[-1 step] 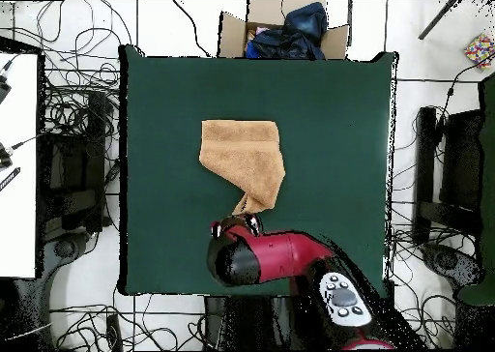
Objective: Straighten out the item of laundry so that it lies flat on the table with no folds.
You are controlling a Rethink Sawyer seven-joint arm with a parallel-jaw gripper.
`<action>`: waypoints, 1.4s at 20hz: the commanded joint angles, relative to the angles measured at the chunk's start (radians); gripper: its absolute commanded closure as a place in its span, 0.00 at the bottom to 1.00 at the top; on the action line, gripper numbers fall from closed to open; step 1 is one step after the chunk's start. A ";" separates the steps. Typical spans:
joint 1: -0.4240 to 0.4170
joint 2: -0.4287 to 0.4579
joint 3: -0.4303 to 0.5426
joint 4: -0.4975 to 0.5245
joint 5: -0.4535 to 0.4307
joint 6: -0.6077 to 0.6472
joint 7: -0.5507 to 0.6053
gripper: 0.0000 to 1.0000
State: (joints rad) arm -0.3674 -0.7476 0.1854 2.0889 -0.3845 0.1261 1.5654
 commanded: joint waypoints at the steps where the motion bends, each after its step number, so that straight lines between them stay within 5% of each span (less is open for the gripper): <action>1: 0.115 0.105 -0.068 -0.128 0.153 0.081 0.280 0.00; 7: 0.165 0.168 -0.111 -0.126 0.298 -0.055 0.341 0.00; 12: 0.289 0.209 -0.252 -0.198 0.368 -0.082 0.321 0.00; 19: 0.455 0.256 -0.447 -0.206 0.449 -0.274 0.298 0.00; 28: 0.406 0.214 -0.347 -0.108 0.687 -0.125 0.398 0.00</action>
State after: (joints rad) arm 0.0485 -0.5362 -0.1584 1.9743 0.1252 -0.1133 1.6008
